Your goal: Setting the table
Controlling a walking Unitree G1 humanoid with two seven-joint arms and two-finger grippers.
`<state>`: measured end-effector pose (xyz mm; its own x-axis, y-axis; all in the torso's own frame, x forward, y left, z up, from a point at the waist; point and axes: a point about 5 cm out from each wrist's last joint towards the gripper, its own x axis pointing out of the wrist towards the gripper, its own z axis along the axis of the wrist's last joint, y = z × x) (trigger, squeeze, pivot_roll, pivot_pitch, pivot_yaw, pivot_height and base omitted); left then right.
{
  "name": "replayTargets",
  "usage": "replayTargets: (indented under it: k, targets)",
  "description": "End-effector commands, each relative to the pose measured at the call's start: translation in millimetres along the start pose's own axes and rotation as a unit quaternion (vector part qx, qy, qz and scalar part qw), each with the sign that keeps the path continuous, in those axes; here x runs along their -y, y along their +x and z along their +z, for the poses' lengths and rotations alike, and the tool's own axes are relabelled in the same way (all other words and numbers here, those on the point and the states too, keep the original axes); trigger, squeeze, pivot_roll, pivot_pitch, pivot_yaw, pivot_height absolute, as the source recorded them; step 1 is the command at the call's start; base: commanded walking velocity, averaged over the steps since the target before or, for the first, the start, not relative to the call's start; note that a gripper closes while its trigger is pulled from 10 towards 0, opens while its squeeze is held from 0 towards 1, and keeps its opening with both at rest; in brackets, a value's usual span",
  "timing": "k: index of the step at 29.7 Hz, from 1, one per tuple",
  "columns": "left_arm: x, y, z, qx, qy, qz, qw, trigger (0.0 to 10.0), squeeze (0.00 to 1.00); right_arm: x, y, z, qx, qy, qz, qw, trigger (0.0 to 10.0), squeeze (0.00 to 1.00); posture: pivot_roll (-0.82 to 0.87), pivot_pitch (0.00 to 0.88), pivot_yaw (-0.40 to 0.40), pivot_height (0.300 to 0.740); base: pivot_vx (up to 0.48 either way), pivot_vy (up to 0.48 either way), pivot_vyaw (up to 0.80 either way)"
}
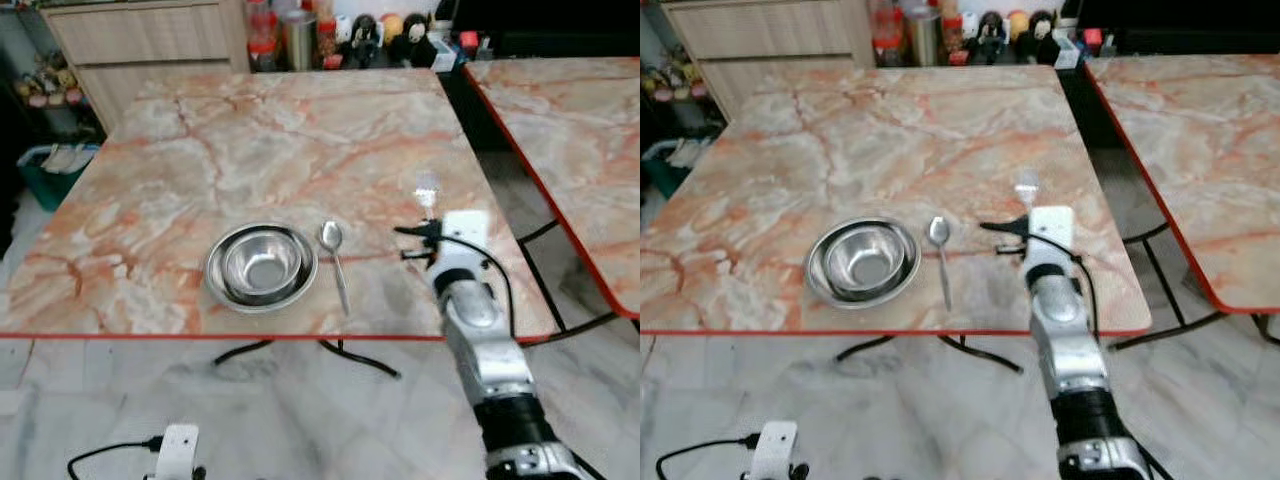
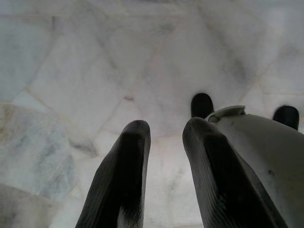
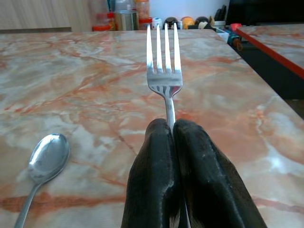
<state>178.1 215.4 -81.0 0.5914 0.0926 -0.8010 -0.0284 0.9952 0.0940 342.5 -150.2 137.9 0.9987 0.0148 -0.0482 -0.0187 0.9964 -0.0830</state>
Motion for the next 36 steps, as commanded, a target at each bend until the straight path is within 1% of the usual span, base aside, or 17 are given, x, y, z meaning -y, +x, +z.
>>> replayTargets:
  k: [1,6,12,21,25,29,32,36]
  targets:
    - [-1.0,-1.5,-7.5,-0.012,0.008,0.002,1.0,10.0,0.0,3.5,0.8,1.2,0.002,0.005,-0.005,1.0,10.0,0.0,-0.01,0.125,0.039,0.74,0.307,0.0,0.0]
    - [-1.2,-1.5,-7.4,-0.012,0.009,0.003,1.0,10.0,0.0,3.4,0.9,1.3,0.003,0.005,-0.005,1.0,10.0,0.0,-0.01,0.125,0.039,0.74,0.269,0.0,0.0]
    - [-0.5,-1.5,-7.9,-0.013,0.004,0.005,1.0,10.0,0.0,3.1,1.5,3.1,0.006,0.008,-0.005,1.0,10.0,0.0,-0.01,0.115,0.04,0.74,0.0,0.0,0.0]
    - [2.4,-0.4,-5.4,-0.014,0.004,0.004,1.0,10.0,0.0,2.5,2.2,5.3,0.011,0.015,-0.004,1.0,10.0,0.0,0.0,0.116,0.041,0.74,0.0,0.427,0.0]
    - [0.4,-0.4,-4.5,-0.013,0.005,0.006,1.0,10.0,0.0,2.3,2.6,5.8,0.011,0.018,-0.004,1.0,10.0,0.0,0.0,0.117,0.041,0.74,0.0,0.48,0.0]
    - [-5.2,-1.0,-4.6,-0.013,0.005,0.011,1.0,10.0,0.0,1.9,2.8,6.0,0.012,0.018,-0.004,1.0,10.0,0.0,0.0,0.117,0.042,0.74,0.0,0.391,0.0]
    - [-6.6,-1.3,-4.7,-0.011,0.009,0.012,1.0,10.0,0.0,1.9,3.0,6.4,0.014,0.017,-0.006,1.0,10.0,0.0,0.0,0.117,0.043,0.74,0.0,0.0,0.0]
    - [-6.2,-1.6,-5.0,-0.006,0.003,0.011,1.0,10.0,0.0,2.2,3.1,7.1,0.016,0.017,-0.008,1.0,10.0,0.0,0.0,0.116,0.044,0.74,0.0,0.0,0.0]
